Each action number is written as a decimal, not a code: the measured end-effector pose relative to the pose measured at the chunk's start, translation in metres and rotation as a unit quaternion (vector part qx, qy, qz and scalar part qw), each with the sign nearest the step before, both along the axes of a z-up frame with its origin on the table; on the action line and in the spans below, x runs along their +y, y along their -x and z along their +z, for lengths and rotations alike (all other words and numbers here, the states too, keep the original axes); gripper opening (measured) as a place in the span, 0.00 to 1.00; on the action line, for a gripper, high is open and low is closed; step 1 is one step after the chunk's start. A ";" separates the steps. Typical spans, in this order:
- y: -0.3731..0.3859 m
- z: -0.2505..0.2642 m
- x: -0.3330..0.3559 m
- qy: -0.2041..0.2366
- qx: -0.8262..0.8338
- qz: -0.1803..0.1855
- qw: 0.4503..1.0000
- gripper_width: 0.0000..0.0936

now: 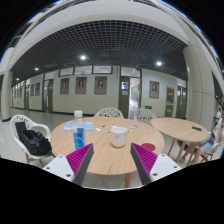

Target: Pour water

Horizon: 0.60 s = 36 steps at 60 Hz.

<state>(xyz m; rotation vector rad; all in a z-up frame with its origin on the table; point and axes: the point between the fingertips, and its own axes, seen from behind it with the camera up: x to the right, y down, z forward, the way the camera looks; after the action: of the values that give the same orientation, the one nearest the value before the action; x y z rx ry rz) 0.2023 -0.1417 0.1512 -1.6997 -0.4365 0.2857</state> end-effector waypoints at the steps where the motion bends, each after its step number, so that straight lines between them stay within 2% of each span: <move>1: 0.002 -0.003 0.003 0.000 0.000 -0.002 1.000 0.86; 12: 0.013 -0.009 -0.002 0.009 0.002 0.007 1.000 0.86; 25: 0.062 -0.020 -0.003 0.016 -0.001 0.067 0.998 0.90; 36: 0.151 -0.030 0.006 0.000 0.008 0.103 0.995 0.91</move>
<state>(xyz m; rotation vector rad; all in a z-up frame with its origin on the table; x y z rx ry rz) 0.0515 -0.1355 0.1211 -1.6538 -0.6024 0.4490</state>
